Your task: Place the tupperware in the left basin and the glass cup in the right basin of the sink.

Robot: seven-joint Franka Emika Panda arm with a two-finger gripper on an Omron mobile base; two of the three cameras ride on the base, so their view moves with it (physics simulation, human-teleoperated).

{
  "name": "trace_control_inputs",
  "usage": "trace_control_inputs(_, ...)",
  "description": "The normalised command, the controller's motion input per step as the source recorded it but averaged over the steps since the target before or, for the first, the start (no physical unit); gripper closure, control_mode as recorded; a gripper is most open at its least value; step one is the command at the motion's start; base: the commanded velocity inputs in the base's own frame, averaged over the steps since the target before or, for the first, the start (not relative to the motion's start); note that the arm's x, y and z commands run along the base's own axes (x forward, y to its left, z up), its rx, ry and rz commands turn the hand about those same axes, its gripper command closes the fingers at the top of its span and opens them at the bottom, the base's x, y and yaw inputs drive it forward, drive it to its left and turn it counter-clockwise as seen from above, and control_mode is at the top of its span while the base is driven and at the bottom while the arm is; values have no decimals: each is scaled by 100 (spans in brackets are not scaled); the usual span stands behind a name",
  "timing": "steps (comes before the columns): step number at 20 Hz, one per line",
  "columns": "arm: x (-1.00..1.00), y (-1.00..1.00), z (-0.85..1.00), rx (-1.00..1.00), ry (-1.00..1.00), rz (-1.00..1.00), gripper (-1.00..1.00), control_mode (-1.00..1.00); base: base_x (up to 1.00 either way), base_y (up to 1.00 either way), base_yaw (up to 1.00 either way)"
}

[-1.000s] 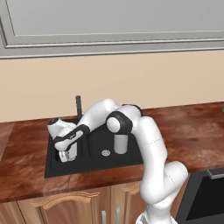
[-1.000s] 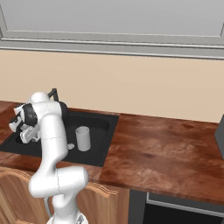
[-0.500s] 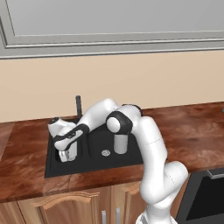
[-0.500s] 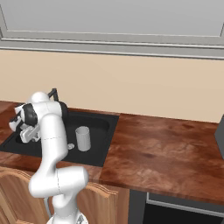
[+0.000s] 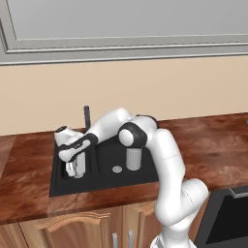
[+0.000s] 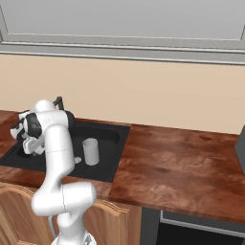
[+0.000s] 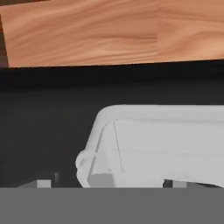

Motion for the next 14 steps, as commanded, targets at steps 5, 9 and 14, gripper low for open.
trace_control_inputs(5,-5,-6,21,0,0,0,-100,-100,0,0,0)
trace_control_inputs(9,-7,-5,25,0,0,0,-100,-100,0,0,0)
trace_control_inputs(14,-11,-6,22,0,0,0,-100,-100,0,0,0)
